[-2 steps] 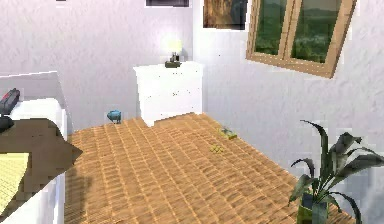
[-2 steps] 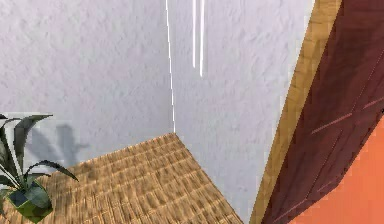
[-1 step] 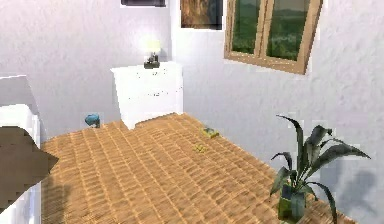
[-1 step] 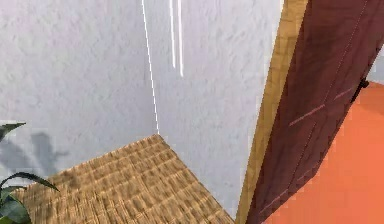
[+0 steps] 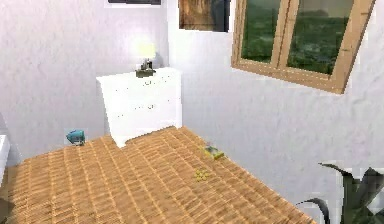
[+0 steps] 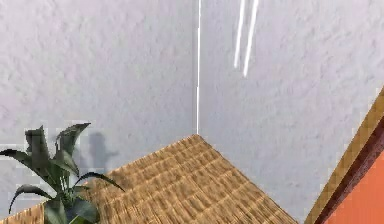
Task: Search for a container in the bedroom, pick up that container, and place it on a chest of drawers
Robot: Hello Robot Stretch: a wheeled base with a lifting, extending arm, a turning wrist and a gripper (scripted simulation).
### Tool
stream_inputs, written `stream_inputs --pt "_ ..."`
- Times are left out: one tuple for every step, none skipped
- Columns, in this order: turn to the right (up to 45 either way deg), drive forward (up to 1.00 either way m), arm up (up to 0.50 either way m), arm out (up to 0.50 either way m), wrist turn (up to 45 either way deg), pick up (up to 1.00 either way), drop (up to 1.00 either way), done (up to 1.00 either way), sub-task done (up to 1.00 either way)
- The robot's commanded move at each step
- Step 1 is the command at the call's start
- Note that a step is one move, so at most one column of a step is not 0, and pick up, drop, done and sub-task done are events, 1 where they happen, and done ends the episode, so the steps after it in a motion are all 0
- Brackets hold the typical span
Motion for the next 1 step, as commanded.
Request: stream_inputs --pt "-27.0 0.0 0.0 0.0 0.0 0.0 0.0 0.0 0.0"
